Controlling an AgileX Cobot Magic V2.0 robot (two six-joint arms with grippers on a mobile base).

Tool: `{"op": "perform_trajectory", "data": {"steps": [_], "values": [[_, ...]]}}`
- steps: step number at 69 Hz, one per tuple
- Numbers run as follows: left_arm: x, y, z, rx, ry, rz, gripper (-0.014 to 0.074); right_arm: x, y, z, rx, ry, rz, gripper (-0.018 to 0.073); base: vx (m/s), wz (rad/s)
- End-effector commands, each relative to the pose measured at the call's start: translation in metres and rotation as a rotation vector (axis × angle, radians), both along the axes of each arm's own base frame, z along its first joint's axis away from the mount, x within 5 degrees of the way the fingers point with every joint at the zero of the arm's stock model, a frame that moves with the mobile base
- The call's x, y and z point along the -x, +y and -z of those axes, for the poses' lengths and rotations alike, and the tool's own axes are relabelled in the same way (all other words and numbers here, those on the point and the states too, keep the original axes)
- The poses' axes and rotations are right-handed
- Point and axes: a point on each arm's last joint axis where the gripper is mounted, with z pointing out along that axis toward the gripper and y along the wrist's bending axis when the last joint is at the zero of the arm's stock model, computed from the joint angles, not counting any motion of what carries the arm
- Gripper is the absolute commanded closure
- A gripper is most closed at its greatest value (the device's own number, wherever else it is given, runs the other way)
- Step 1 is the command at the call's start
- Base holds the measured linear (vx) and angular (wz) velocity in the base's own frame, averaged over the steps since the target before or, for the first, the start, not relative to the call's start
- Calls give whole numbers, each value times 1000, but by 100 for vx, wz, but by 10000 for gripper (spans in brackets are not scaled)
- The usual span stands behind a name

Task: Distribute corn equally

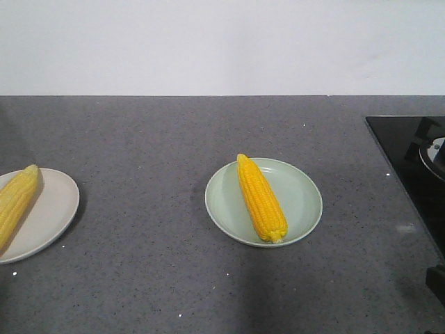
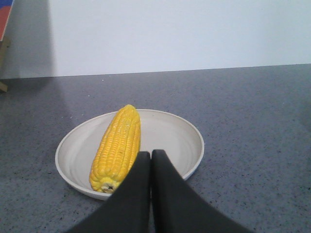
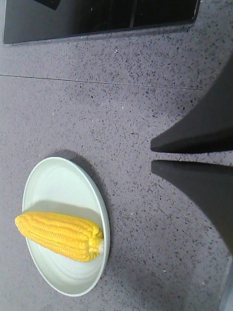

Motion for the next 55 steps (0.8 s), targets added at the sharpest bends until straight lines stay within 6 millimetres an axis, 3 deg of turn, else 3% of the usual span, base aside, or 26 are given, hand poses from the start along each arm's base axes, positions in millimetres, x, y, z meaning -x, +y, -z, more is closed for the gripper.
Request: {"op": "perform_trajectory", "data": {"steps": [1, 20, 55], "values": [[4, 0, -13, 0, -93, 5, 605, -3, 1, -14, -8, -89, -9, 568, 0, 0], [-1, -1, 21, 77, -107, 10, 605, -3, 1, -14, -9, -89, -9, 568, 0, 0], [-1, -6, 19, 96, -109, 116, 605, -3, 1, -14, -9, -89, -9, 568, 0, 0]]}}
